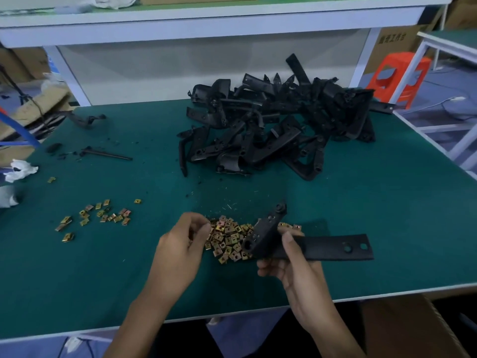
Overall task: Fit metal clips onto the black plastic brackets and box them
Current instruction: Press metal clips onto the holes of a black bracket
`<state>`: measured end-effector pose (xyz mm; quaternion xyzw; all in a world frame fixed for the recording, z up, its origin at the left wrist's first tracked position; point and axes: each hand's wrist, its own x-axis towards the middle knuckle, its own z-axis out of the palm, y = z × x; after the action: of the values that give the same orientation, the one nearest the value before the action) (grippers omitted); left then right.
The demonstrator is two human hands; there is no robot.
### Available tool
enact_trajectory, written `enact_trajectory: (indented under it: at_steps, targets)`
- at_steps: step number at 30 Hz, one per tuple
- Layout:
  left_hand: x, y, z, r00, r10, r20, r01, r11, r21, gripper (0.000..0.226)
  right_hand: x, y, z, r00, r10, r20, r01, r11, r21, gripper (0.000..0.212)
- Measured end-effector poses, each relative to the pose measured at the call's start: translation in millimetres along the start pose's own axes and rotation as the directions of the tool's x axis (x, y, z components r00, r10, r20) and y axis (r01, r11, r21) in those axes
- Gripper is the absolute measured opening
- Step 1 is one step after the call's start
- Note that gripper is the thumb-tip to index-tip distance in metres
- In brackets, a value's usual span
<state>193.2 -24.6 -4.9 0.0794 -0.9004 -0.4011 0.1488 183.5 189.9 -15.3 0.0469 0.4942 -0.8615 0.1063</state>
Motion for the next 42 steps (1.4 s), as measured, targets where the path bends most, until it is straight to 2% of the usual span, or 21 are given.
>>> enact_trajectory:
  at_steps: [4,7,13,19,26,30,35,39,42]
  targets:
    - [-6,26,9,0.994,-0.054,0.090,0.078,0.954,-0.291,0.018,6,-6,-6,0.998,0.059,0.014,-0.059,0.997,0.038,0.044]
    - [-9,37,15,0.978,-0.122,0.166,0.188,0.862,-0.470,0.025,8,-9,-13,0.994,0.081,0.067,-0.083,0.996,0.035,0.043]
    - [-13,50,22,0.942,-0.114,0.316,0.297,0.723,-0.624,0.031,15,-12,-28,0.968,0.203,0.148,-0.221,0.967,0.123,0.042]
    - [-12,66,25,0.952,-0.126,0.279,0.286,0.689,-0.665,0.030,15,-13,-28,0.956,0.200,0.214,-0.228,0.967,0.114,0.022]
    - [-13,72,25,0.950,-0.133,0.282,0.295,0.679,-0.672,0.027,13,-13,-25,0.954,0.183,0.238,-0.205,0.976,0.070,0.019]
    - [-13,70,23,0.945,-0.126,0.302,0.300,0.702,-0.646,0.013,14,-11,-25,0.958,0.175,0.227,-0.196,0.978,0.074,0.020]
    - [-12,69,21,0.943,-0.145,0.299,0.303,0.746,-0.593,0.028,12,-10,-24,0.965,0.159,0.210,-0.176,0.982,0.063,0.024]
    - [-10,68,15,0.918,-0.163,0.360,0.353,0.750,-0.560,0.022,11,-8,-23,0.971,0.130,0.200,-0.142,0.989,0.046,0.029]
    - [-8,67,12,0.911,-0.182,0.370,0.365,0.775,-0.516,0.020,11,-5,-21,0.979,0.094,0.181,-0.101,0.994,0.030,0.023]
